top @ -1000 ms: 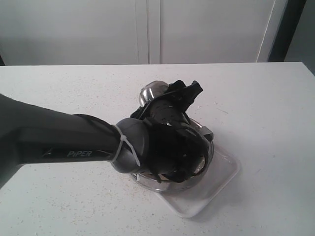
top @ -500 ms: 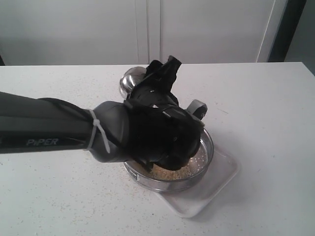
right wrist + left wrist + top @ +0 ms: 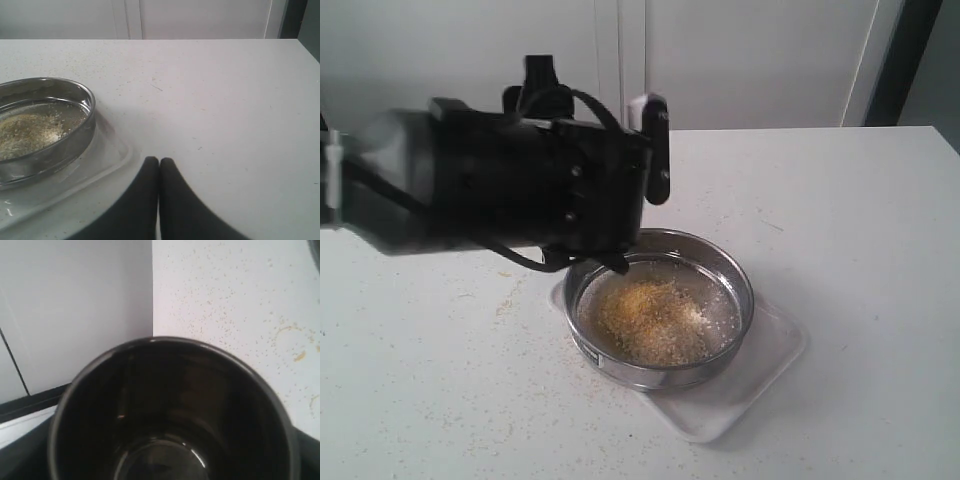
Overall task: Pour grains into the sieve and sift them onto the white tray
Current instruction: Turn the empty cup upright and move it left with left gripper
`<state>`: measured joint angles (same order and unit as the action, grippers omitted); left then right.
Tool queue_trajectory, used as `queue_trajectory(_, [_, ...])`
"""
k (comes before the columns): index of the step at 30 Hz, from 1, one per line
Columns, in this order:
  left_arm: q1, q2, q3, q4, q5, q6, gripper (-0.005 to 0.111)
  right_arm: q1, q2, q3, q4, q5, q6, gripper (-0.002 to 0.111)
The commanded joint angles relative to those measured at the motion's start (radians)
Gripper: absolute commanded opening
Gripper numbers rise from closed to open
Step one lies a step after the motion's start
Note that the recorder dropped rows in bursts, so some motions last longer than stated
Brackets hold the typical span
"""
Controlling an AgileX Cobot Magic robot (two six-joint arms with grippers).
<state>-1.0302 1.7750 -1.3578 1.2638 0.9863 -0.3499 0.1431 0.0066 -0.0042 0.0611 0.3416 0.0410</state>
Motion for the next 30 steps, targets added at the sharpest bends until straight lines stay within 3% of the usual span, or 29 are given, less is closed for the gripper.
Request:
queue_trajectory(1, [0.062,-0.085,0.069,-0.021,-0.084,-0.129,0.000,0.001,-0.007,0.004,-0.007,-0.005,0.001,0.000])
queue_trajectory(7, [0.186,-0.186,0.203,-0.084,-0.418,-0.301,0.000,0.001,-0.007,0.004,-0.007,-0.005,0.001,0.000])
queue_trajectory(11, [0.314,-0.237,0.287,-0.084,-0.656,-0.465,0.000,0.001,-0.007,0.004,-0.007,-0.005,0.001,0.000])
queue_trajectory(15, [0.432,-0.250,0.340,-0.084,-0.804,-0.597,0.000,0.001,-0.007,0.004,-0.007,-0.005,0.001,0.000])
queue_trajectory(23, [0.592,-0.250,0.392,-0.082,-1.139,-0.645,0.000,0.001,-0.007,0.004,-0.009,-0.005,0.001,0.000])
queue_trajectory(30, [0.683,-0.250,0.392,-0.140,-1.273,-0.628,0.000,0.001,-0.007,0.004,-0.009,-0.005,0.001,0.000])
